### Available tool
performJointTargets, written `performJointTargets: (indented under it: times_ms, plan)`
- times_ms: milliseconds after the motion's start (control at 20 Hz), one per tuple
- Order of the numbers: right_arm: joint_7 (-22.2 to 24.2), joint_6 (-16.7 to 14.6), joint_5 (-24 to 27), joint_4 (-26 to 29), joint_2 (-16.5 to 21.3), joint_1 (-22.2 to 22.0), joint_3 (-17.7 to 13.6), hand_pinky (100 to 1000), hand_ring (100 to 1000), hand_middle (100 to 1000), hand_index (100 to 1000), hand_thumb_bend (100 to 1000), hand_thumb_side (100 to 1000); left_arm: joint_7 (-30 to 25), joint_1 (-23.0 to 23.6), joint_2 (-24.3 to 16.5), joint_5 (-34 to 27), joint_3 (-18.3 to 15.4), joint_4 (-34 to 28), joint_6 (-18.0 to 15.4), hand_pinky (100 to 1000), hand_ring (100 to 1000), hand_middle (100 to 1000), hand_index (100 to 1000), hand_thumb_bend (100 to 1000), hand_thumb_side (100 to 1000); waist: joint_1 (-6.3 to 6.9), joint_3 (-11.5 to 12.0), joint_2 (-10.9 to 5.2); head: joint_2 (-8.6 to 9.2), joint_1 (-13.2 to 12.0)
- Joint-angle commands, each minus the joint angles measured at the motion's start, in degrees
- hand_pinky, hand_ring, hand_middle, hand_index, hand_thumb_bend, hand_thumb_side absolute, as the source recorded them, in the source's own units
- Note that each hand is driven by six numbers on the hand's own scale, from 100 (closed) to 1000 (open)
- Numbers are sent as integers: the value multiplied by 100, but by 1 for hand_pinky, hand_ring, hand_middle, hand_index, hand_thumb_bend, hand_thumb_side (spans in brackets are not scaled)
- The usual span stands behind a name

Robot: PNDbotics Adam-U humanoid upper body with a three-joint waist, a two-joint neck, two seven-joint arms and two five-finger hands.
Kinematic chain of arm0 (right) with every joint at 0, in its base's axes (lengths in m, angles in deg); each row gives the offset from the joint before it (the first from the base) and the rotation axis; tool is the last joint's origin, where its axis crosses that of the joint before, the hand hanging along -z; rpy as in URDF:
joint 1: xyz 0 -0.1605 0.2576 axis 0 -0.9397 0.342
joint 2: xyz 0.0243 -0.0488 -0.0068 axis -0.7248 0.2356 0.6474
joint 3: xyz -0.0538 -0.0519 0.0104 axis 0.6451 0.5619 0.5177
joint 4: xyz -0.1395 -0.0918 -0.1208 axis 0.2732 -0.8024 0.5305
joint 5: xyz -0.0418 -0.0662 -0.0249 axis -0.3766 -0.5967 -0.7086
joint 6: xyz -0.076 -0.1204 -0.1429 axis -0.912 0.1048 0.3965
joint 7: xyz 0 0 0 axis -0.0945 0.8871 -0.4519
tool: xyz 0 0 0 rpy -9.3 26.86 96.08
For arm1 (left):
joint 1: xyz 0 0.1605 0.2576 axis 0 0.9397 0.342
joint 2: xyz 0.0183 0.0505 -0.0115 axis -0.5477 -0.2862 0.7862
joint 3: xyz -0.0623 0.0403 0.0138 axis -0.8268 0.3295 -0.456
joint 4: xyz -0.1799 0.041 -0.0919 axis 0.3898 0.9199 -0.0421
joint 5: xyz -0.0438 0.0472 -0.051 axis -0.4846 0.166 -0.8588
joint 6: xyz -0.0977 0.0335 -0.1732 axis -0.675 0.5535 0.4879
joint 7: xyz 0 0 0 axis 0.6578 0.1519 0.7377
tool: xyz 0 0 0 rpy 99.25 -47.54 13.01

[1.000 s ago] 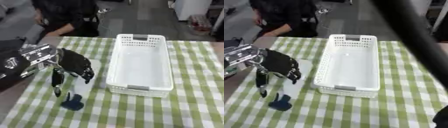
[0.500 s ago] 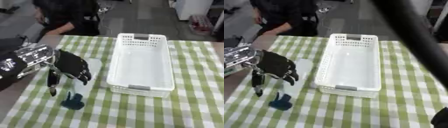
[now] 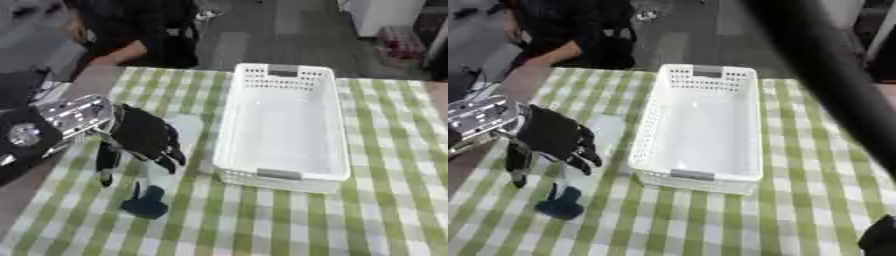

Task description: Pick up objects on the table and place them in the box.

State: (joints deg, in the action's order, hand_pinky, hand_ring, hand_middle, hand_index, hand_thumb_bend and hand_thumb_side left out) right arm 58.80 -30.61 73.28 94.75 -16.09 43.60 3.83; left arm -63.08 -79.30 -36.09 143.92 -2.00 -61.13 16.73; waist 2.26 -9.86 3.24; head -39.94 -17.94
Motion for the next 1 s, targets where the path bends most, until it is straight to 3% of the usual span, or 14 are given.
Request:
performJointTargets:
  times_ms: [50, 200, 400, 650, 1000]
  plan:
    - [562, -592, -27, 78, 8, 88, -7, 269, 473, 440, 542, 100, 1000, 477, -129, -78, 405, -59, 51, -71, 779, 803, 860, 857, 758, 312, -13, -24, -20, 135, -56]
    - [560, -586, -27, 78, -23, 131, 2, 268, 472, 440, 542, 100, 1000, 1263, -151, -42, 756, -113, 31, -71, 767, 798, 854, 849, 735, 324, -30, -54, 27, 193, -64]
    - [573, -581, -30, 78, -78, 199, 28, 267, 472, 440, 542, 100, 1000, 2413, -188, -14, 1361, -169, 35, -71, 762, 800, 855, 847, 589, 341, -57, -112, 111, 289, -92]
    - [577, -567, -39, 78, -121, 260, 41, 266, 472, 440, 543, 100, 1000, 3429, -219, 15, 2211, -221, 355, -71, 759, 800, 856, 846, 495, 346, -65, -154, 190, 369, -157]
    - [571, -564, -53, 78, -131, 285, 53, 267, 472, 440, 543, 100, 1000, 4197, -266, 48, 3029, -227, 729, -71, 759, 799, 856, 851, 553, 339, -65, -169, 216, 389, -173]
